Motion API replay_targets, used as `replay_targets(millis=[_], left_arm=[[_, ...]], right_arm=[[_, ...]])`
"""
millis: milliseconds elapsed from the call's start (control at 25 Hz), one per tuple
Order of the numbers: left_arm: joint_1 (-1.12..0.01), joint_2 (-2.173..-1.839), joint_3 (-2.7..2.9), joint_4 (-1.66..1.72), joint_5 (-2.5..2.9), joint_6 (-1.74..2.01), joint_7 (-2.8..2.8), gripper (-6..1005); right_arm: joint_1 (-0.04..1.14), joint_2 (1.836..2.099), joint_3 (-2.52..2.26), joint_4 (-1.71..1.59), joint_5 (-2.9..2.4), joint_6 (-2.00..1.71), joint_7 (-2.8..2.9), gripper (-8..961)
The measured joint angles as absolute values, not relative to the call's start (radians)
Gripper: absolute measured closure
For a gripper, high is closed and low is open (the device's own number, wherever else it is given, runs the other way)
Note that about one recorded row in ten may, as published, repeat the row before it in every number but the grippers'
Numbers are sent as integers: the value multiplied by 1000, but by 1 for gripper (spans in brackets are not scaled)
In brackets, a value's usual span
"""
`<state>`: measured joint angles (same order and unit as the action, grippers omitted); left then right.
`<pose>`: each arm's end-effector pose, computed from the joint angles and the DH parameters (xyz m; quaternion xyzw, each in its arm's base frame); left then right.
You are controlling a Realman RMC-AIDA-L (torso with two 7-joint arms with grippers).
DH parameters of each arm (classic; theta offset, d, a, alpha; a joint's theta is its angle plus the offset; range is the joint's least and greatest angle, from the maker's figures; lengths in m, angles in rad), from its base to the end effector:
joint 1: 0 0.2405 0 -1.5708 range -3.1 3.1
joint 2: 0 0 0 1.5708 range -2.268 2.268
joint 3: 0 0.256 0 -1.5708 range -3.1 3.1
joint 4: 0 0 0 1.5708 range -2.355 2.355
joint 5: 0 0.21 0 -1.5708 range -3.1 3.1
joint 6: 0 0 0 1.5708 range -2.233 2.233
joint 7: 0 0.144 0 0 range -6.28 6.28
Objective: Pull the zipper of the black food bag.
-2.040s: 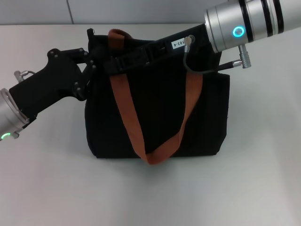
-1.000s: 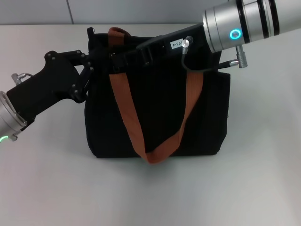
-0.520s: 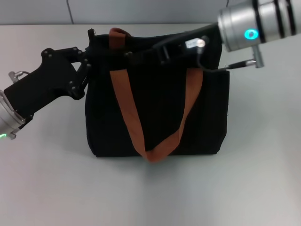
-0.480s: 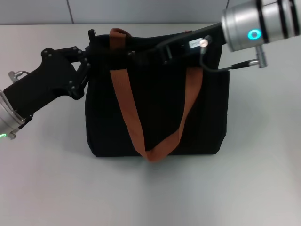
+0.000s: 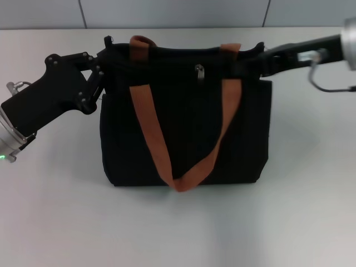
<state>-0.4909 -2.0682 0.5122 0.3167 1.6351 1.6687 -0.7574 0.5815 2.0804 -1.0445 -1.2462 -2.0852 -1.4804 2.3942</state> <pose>-0.2638 0.3114 0.0066 -0.8518 -0.0765 -0.4267 0.2942 0.1579 0.3743 0.0369 -0.9067 0.3755 0.1442 0.1272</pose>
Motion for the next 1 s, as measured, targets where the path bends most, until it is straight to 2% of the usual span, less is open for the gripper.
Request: replay_targets(millis=[240,520,760,880,1000], left_arm=[[-492,-2068,500,318,1635,1665,-759,907],[-493,-2068,500,314,1635,1663,-759,904],[-500,-2068,502,312,1635,1654,-759,901],[-502,-2069,503,311,1635,1650,-759,899],[-505,-2070,503,311,1635,1650,-760,898]], right_arm=[[520,2081,-928,-1316,-2069,-1556,2388,923],[508,2074,-802,-1207,-1863,-1680,2232,907],[547,2035,-796,-1055,-1802,-1700,2164,894],[609,2018,-820,-981,-1838,-1698,2167,777],[675,2014,-830,-935,-1905,-1684,2184,687]])
